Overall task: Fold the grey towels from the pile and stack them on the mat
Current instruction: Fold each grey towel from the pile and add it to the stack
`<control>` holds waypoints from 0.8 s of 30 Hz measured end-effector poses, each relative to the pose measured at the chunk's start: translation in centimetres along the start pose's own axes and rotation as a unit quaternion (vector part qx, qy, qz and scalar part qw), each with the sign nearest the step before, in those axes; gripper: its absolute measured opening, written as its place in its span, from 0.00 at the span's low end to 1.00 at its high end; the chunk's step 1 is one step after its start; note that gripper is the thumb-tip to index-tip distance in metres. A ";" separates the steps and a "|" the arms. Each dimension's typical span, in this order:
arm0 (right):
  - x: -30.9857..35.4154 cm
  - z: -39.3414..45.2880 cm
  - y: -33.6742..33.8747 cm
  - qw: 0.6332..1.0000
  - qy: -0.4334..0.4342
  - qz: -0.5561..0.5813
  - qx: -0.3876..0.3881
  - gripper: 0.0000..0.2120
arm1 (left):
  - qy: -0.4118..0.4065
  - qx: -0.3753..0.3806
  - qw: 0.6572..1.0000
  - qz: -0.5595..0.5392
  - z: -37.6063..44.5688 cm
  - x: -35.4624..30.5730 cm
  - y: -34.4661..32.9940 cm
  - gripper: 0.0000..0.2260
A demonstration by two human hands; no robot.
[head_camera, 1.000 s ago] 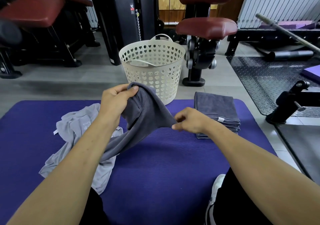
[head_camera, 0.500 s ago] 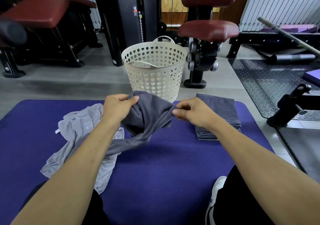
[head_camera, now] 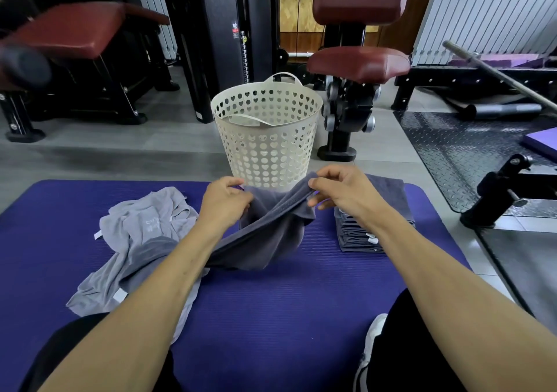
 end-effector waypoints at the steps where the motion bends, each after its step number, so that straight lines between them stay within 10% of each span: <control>1: 0.0 -0.1 0.1 1.000 -0.006 0.000 0.002 0.04 | 0.001 0.003 1.000 0.003 0.0 0.1 -0.1 0.06; 17: 1.5 -2.6 2.0 0.992 -0.012 0.114 -0.047 0.06 | -0.023 -0.030 0.998 -0.041 -1.2 -1.4 2.7 0.08; 24: 11.6 -5.7 2.9 0.970 0.077 0.181 -0.139 0.07 | -0.156 -0.108 0.964 -0.186 0.4 -14.0 6.8 0.10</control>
Point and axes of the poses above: each hand's wrist, its own z-axis towards the middle knuckle, its own y-axis out of the back of the hand, x = y × z, the point moved 1 cm from there along z, towards the middle knuckle, and after that the axes turned 14 degrees about -y, right-handed, at the moved point
